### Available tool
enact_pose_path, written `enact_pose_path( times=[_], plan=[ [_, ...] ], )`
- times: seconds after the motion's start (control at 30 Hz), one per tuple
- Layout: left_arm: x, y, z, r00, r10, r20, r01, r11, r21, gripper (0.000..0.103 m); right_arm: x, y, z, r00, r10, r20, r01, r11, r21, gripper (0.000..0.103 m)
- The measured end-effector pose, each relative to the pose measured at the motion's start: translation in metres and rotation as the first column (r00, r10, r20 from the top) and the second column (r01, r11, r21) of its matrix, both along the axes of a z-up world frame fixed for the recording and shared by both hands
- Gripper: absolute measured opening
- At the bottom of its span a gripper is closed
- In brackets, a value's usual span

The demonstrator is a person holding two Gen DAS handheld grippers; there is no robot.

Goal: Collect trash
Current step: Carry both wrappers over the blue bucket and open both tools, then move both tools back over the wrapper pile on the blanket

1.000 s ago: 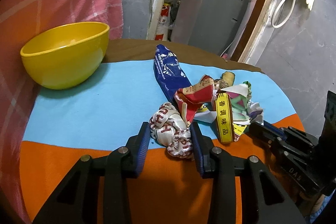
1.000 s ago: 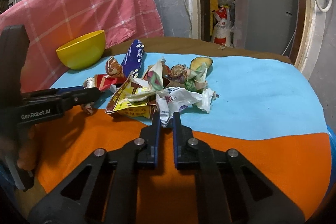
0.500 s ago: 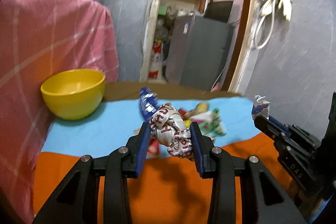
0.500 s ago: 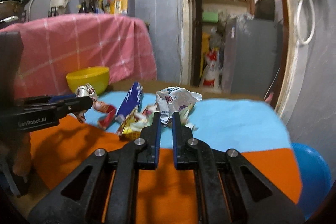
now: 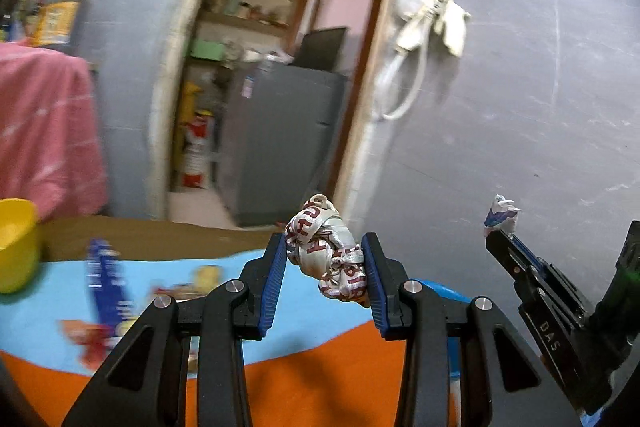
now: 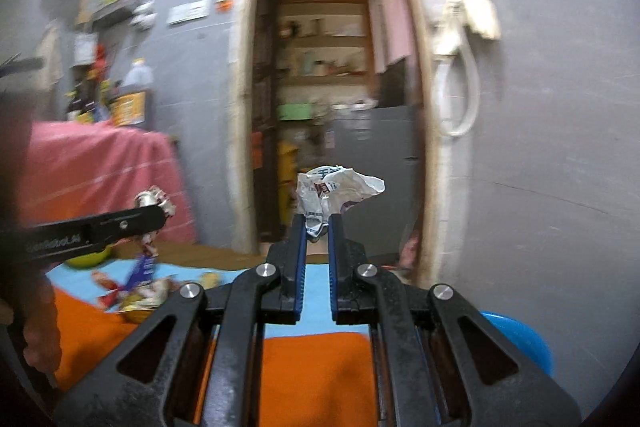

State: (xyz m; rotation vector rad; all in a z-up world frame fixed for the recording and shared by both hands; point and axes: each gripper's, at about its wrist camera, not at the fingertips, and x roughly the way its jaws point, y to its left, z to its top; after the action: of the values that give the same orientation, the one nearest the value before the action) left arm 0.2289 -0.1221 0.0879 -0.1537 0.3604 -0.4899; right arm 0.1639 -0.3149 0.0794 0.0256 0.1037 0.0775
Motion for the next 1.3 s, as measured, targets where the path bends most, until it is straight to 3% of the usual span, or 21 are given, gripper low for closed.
enact_pose_path(
  times=[0.13, 0.3, 0.5, 0.67, 0.8, 0.93, 1.13, 1.23, 1.3],
  plan=[
    [0.018, -0.050, -0.004, 0.993, -0.098, -0.059, 0.099, 0.995, 0.009, 0.033, 0.003, -0.041, -0.008, 0.992, -0.118, -0.047, 0.119, 0.992, 0.029, 0.024],
    [0.040, -0.105, -0.017, 0.962, -0.182, -0.204, 0.189, 0.982, 0.014, 0.033, 0.012, -0.083, -0.026, 0.969, -0.196, -0.153, 0.210, 0.974, 0.088, 0.024],
    [0.070, -0.152, -0.041, 0.900, -0.192, -0.392, 0.224, 0.974, 0.035, 0.033, 0.022, -0.106, -0.049, 0.933, -0.208, -0.294, 0.247, 0.964, 0.103, 0.024],
    [0.090, -0.172, -0.058, 0.877, -0.166, -0.451, 0.223, 0.972, 0.076, 0.035, 0.027, -0.116, -0.061, 0.913, -0.191, -0.362, 0.251, 0.960, 0.126, 0.026],
    [0.098, -0.174, -0.072, 0.849, -0.167, -0.502, 0.221, 0.974, 0.049, 0.042, 0.034, -0.124, -0.065, 0.902, -0.175, -0.396, 0.254, 0.954, 0.159, 0.028],
    [0.093, -0.168, -0.068, 0.849, -0.182, -0.496, 0.226, 0.974, 0.030, 0.047, 0.035, -0.129, -0.067, 0.898, -0.168, -0.406, 0.259, 0.949, 0.181, 0.040],
    [0.088, -0.161, -0.065, 0.858, -0.181, -0.480, 0.219, 0.975, 0.025, 0.050, 0.040, -0.128, -0.066, 0.896, -0.175, -0.407, 0.271, 0.943, 0.193, 0.051],
    [0.083, -0.152, -0.059, 0.874, -0.174, -0.453, 0.203, 0.979, 0.015, 0.051, 0.037, -0.130, -0.064, 0.901, -0.188, -0.392, 0.281, 0.940, 0.194, 0.057],
    [0.077, -0.144, -0.051, 0.892, -0.163, -0.423, 0.191, 0.981, 0.025, 0.057, 0.034, -0.129, -0.062, 0.908, -0.194, -0.372, 0.283, 0.938, 0.201, 0.063]
  ],
)
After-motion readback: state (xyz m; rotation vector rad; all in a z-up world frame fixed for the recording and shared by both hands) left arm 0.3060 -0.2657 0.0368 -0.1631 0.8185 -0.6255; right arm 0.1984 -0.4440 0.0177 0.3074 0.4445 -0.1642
